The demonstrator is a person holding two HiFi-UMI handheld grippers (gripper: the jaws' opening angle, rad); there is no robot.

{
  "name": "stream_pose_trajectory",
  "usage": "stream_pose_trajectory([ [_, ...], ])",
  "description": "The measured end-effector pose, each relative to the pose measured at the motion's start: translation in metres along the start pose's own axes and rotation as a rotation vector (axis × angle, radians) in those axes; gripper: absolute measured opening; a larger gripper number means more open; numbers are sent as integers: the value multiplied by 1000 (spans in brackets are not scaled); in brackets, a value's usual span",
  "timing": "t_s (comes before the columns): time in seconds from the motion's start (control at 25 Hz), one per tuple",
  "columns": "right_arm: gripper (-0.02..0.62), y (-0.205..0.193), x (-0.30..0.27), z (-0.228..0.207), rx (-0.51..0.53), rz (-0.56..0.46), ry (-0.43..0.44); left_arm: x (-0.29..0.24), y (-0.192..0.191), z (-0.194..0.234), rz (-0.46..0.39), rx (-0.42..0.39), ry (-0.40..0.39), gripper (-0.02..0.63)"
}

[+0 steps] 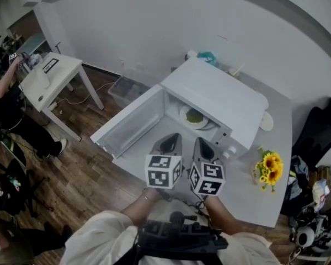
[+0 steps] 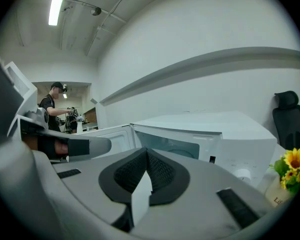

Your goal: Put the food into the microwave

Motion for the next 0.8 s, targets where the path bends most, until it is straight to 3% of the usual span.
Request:
stream_pose_trajectory([
  [0.8,18,-7,-6,-2,2,24,7,-6,-1,12,23,7,19,11],
])
Point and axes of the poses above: the fingertips, and each gripper's own axes: x backward along the fingers, z to its left, y out of its top, the point moved 1 cm from there along x, backward along the fingers, and after that the axes turned 8 degrees about z, right-handed, at the moved point
